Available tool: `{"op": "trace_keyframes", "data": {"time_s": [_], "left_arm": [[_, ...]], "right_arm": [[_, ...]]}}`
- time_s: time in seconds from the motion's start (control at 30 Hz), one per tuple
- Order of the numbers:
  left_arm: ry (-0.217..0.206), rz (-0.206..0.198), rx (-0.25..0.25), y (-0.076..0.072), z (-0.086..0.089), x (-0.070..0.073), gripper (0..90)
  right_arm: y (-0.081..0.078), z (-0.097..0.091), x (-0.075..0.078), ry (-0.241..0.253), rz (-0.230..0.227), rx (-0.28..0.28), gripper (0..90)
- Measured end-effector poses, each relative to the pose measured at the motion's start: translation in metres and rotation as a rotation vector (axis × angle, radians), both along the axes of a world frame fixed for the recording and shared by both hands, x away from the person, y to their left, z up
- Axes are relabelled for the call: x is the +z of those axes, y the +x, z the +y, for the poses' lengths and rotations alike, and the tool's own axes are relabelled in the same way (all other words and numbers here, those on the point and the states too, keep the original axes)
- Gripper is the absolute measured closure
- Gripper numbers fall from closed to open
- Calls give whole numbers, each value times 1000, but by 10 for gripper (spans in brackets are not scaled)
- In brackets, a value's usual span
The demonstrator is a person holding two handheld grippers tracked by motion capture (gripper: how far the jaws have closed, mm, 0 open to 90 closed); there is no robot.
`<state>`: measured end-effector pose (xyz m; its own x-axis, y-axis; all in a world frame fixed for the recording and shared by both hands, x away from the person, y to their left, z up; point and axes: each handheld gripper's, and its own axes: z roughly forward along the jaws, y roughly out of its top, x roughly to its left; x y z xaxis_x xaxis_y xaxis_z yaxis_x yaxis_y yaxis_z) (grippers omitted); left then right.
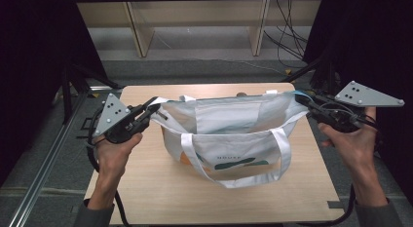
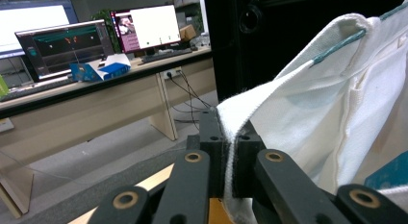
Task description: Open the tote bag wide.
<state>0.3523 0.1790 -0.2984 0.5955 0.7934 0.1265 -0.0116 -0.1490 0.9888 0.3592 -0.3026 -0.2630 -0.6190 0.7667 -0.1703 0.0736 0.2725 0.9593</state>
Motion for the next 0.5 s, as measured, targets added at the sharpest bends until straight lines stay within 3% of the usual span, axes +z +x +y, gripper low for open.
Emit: {"op": "trace_keyframes", "data": {"time_s": [0.03, 0.1, 0.23, 0.27, 0.3, 0.5], "left_arm": [[4, 2, 2, 2, 0, 0, 863], [8, 0, 11, 6, -2, -2, 862], [15, 7, 17, 11, -2, -7, 861], [20, 9, 18, 12, -2, -9, 861], [23, 12, 19, 12, -2, -11, 861], [37, 31, 16, 11, -1, -28, 860]], "right_arm": [[1, 0, -1, 5, 20, 0, 873], [8, -1, -3, -4, 5, -5, 872], [14, 1, -7, -9, 30, -22, 872], [16, 1, -7, -14, 13, -23, 872], [17, 2, -9, -14, 34, -17, 873], [20, 4, -21, -34, 28, -31, 872]]}}
